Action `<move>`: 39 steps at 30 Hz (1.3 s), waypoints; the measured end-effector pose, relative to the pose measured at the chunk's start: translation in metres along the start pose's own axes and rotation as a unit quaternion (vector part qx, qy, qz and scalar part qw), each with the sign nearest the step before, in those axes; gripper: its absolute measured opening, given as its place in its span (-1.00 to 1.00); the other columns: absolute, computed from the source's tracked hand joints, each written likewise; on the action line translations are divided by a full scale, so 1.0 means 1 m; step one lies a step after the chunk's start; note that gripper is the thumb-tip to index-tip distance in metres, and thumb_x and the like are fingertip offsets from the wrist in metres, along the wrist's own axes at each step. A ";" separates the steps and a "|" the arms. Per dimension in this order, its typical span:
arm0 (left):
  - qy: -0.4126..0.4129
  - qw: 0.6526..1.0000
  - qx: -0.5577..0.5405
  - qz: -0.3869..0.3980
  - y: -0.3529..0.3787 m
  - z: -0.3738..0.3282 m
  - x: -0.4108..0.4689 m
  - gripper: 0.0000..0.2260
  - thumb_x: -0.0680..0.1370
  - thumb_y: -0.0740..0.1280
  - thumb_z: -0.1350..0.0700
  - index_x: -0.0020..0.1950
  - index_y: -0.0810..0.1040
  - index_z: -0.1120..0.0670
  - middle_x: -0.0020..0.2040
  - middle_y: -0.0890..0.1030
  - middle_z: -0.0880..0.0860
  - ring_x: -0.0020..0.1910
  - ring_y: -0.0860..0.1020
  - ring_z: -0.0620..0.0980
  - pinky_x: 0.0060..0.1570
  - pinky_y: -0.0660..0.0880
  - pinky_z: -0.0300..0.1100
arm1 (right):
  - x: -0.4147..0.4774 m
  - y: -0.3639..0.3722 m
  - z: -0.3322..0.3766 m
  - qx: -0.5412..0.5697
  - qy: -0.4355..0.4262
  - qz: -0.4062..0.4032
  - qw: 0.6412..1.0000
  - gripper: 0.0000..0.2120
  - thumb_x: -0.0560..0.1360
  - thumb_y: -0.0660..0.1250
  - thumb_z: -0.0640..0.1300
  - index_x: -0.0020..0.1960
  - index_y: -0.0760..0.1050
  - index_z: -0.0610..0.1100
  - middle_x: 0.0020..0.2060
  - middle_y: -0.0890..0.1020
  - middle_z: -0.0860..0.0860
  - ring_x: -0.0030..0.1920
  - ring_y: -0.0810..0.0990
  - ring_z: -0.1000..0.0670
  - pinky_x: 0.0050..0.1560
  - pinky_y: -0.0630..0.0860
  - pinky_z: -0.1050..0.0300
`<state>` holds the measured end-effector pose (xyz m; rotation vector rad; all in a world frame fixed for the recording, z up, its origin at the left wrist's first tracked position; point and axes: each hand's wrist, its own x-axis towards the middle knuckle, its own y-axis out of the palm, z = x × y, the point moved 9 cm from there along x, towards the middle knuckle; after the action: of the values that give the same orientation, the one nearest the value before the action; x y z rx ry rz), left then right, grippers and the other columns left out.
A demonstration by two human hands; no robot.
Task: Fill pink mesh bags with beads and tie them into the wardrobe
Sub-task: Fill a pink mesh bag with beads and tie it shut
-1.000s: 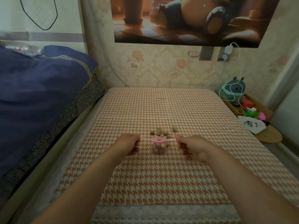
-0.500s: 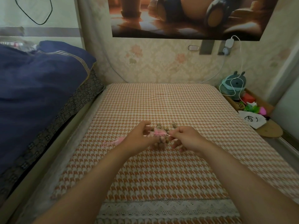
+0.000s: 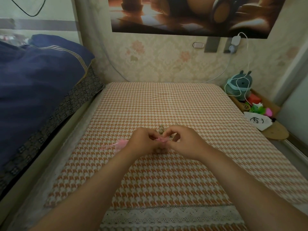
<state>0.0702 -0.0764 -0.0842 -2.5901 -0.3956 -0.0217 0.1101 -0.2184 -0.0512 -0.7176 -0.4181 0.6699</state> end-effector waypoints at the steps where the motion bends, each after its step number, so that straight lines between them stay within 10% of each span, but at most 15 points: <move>1: 0.002 1.000 -0.010 -0.001 0.000 0.000 -0.001 -0.89 0.34 0.60 0.07 -0.19 0.75 0.04 -0.30 0.70 -0.03 -0.28 0.61 -0.14 -0.24 0.52 -0.25 | 0.001 0.003 0.002 -0.019 -0.011 0.004 1.000 -0.95 0.53 0.46 0.05 -0.06 0.61 0.18 -0.05 0.64 0.27 -0.15 0.63 0.20 -0.08 0.62 0.16; 11: 0.015 0.995 0.059 0.074 0.005 0.002 -0.004 -0.74 0.35 0.58 0.09 0.01 0.69 0.01 -0.10 0.71 -0.03 -0.06 0.66 -0.03 0.02 0.60 -0.02 | 0.001 -0.006 0.014 -0.119 -0.034 -0.041 0.992 -0.92 0.52 0.44 0.14 -0.04 0.64 0.16 -0.14 0.66 0.24 -0.26 0.54 0.25 -0.17 0.56 0.14; 24: 0.020 0.993 0.088 0.077 0.014 -0.002 -0.008 -0.76 0.38 0.57 0.01 -0.04 0.63 0.03 -0.31 0.58 -0.12 -0.36 0.52 -0.17 -0.32 0.43 -0.29 | 0.007 0.004 0.012 -0.131 -0.036 0.021 0.991 -0.86 0.61 0.34 -0.05 -0.13 0.54 0.09 -0.11 0.55 0.19 -0.09 0.53 0.16 0.00 0.54 0.09; 31: 0.009 0.993 0.059 0.105 0.019 -0.001 -0.011 -0.76 0.41 0.52 0.09 0.02 0.55 0.02 -0.09 0.70 -0.03 -0.09 0.67 -0.06 0.01 0.63 0.00 | 0.003 0.002 0.005 -0.143 -0.013 0.058 0.988 -0.89 0.50 0.47 0.11 -0.05 0.62 0.10 -0.07 0.64 0.18 -0.10 0.57 0.18 -0.02 0.56 0.08; 39: 0.021 0.987 0.082 0.134 0.022 -0.009 -0.015 -0.84 0.42 0.53 0.05 -0.08 0.59 -0.02 -0.23 0.67 -0.05 -0.24 0.62 -0.12 -0.18 0.58 -0.11 | 0.001 -0.003 0.018 -0.115 -0.053 0.046 0.991 -0.95 0.52 0.47 0.00 -0.11 0.65 0.06 -0.09 0.59 0.18 -0.11 0.51 0.21 0.01 0.48 0.16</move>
<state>0.0623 -0.1030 -0.0887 -2.4539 -0.0301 0.0484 0.1018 -0.2111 -0.0365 -0.9269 -0.5697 0.7563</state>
